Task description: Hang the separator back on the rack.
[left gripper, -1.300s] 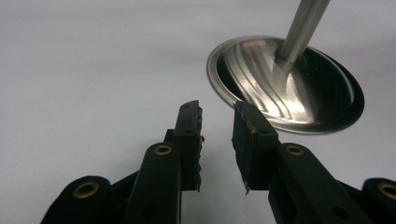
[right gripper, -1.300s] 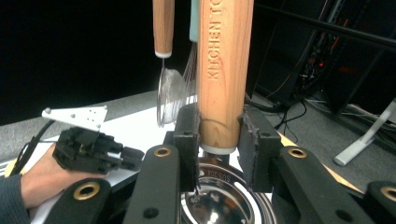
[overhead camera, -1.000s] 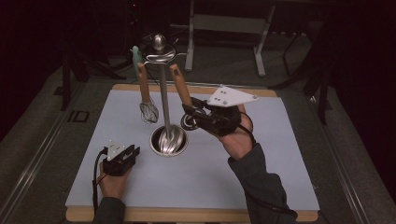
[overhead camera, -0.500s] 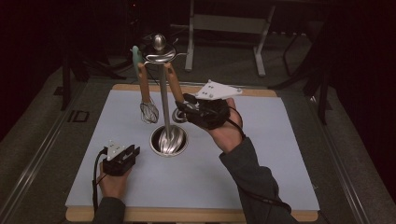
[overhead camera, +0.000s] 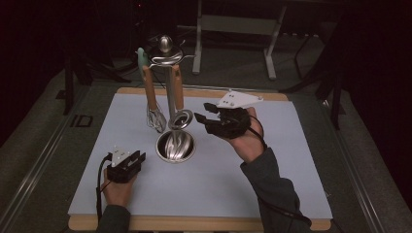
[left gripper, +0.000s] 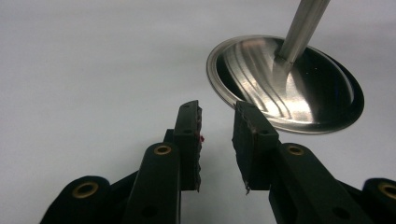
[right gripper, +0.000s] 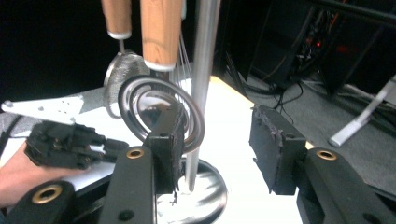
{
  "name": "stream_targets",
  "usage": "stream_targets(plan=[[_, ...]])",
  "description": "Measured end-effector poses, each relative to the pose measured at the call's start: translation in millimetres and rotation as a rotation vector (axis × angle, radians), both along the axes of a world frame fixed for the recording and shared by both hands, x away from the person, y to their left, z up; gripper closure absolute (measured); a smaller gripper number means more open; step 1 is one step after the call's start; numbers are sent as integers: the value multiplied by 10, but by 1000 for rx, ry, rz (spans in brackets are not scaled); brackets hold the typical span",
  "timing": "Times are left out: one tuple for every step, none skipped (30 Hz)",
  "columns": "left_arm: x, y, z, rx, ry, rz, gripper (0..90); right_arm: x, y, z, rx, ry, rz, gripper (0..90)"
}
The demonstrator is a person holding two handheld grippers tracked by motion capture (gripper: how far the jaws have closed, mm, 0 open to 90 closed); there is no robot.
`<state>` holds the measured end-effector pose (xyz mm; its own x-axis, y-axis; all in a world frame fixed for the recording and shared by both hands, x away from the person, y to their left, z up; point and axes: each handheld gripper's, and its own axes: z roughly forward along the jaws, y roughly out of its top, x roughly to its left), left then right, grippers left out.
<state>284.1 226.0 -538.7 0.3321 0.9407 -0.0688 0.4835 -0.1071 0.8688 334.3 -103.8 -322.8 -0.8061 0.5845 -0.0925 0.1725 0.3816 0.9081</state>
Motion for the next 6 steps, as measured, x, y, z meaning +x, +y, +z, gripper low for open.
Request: stream_targets(plan=[[0, -1, 0, -4, -1, 1, 718, 5, -23, -28, -9, 4, -6, 549], [0, 0, -1, -4, -1, 1, 717, 6, -53, -57, -19, 9, -10, 547], [2, 1, 0, -2, 1, 0, 717, 6, -90, -90, -29, 12, -17, 545], [4, 0, 0, 2, 3, 0, 717, 7, -133, -123, -37, 16, -25, 544], [5, -2, 0, 3, 4, 2, 717, 11, -179, -157, -42, 25, -31, 542], [6, -2, 0, 4, 6, 2, 717, 19, -228, -189, -48, 33, -36, 539]])
